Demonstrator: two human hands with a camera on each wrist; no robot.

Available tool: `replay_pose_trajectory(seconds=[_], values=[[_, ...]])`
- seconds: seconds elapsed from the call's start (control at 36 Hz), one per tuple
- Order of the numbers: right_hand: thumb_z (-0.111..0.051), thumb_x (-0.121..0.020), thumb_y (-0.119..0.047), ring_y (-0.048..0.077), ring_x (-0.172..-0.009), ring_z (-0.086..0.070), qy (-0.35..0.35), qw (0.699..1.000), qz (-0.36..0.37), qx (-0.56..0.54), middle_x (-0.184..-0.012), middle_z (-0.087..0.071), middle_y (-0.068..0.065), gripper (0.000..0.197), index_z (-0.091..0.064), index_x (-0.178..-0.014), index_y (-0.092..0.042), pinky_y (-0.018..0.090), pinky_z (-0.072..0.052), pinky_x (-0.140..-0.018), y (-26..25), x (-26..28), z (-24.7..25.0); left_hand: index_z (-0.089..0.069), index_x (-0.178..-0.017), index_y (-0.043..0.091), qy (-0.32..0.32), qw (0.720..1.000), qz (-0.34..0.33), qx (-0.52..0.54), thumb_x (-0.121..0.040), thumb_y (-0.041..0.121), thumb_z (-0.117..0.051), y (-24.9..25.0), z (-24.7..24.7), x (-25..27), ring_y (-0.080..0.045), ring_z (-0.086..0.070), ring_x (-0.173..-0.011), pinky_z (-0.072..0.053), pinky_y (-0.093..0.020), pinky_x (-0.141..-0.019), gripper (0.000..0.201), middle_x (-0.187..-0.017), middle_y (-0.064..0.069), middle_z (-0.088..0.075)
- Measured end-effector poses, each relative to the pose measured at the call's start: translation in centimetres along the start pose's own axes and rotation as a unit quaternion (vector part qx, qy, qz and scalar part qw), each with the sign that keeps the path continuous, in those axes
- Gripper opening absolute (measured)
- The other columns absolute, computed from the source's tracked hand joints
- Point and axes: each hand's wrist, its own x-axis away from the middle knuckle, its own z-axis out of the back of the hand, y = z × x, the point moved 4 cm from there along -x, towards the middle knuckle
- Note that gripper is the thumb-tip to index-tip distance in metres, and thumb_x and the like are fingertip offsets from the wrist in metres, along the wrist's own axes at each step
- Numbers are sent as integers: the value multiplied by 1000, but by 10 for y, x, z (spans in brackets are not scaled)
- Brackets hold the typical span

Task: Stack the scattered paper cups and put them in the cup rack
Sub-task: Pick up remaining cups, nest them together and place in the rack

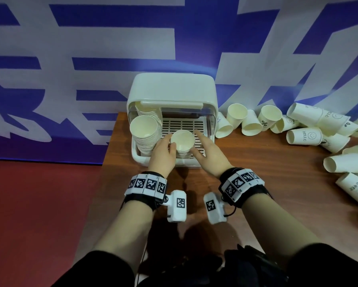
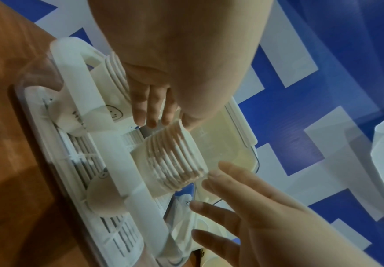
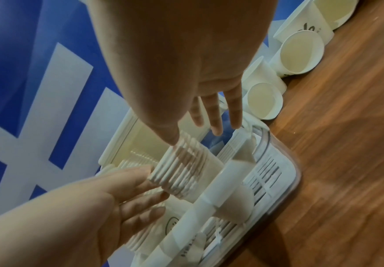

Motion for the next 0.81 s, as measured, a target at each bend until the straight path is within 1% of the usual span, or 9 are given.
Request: replay_pose_trajectory(seconds=[0.06,0.14,0.22,0.28,0.44,0.56,0.64,0.72,0.81], values=[[-49,-98,-27,18,-138,-32,13,1000,-6,-14,-152,-31,6,58,-24,-149,-15,22,-22,-107,0,5,6,-35,-146,15,9,1000,6,-14,-101,27,-40,5,3,3,-24,-41,-133,-35,-41,-111,47,-148,-7,-41],[-49,-97,-22,20,-131,-40,46,998,-20,-38,-148,-37,7,52,-31,-146,-13,28,-31,-108,3,15,18,-31,-147,11,35,998,-28,-54,-101,25,-41,20,7,11,-23,-35,-137,-28,-35,-111,49,-151,-8,-34],[-50,-97,-20,17,-123,-46,72,994,-43,-72,-145,-39,6,51,-32,-145,-15,21,-34,-97,7,30,28,-31,-147,11,53,992,-77,-86,-99,24,-43,33,5,16,-24,-34,-137,-29,-39,-114,51,-151,-9,-35],[-51,-96,-15,18,-126,-45,92,990,-46,-99,-146,-38,5,55,-30,-146,-15,20,-33,-98,11,40,34,-31,-147,12,52,989,-99,-96,-99,24,-43,42,0,20,-22,-32,-139,-27,-37,-115,51,-151,-8,-35],[-54,-93,-14,15,-114,-52,136,979,-72,-131,-147,-38,5,60,-28,-147,-17,33,-43,-101,32,73,48,-27,-149,14,8,988,-118,-96,-99,23,-46,62,-23,38,-20,-26,-142,-19,-32,-117,55,-154,-5,-29],[-53,-93,-12,11,-109,-53,154,975,-80,-139,-146,-37,3,62,-26,-147,-22,27,-43,-95,48,97,66,-22,-151,14,-40,991,-105,-78,-97,20,-49,77,-45,56,-20,-26,-142,-18,-28,-115,60,-155,-6,-27],[-53,-93,-13,11,-110,-52,159,974,-93,-132,-147,-36,4,61,-26,-147,-20,27,-42,-97,62,115,86,-21,-151,16,-77,990,-84,-79,-96,21,-51,92,-68,68,-20,-29,-141,-23,-33,-114,63,-155,-5,-28],[-53,-94,-15,11,-110,-51,162,973,-110,-119,-148,-35,3,59,-28,-147,-18,22,-37,-92,79,133,110,-24,-151,20,-111,988,-69,-84,-96,25,-53,107,-95,78,-20,-33,-139,-29,-37,-114,62,-153,-4,-32],[-53,-93,-17,16,-119,-48,165,972,-132,-100,-148,-36,4,58,-30,-147,-17,22,-34,-93,100,154,135,-23,-150,22,-139,985,-67,-81,-95,26,-53,125,-124,94,-18,-35,-138,-32,-38,-113,63,-153,-3,-33]])
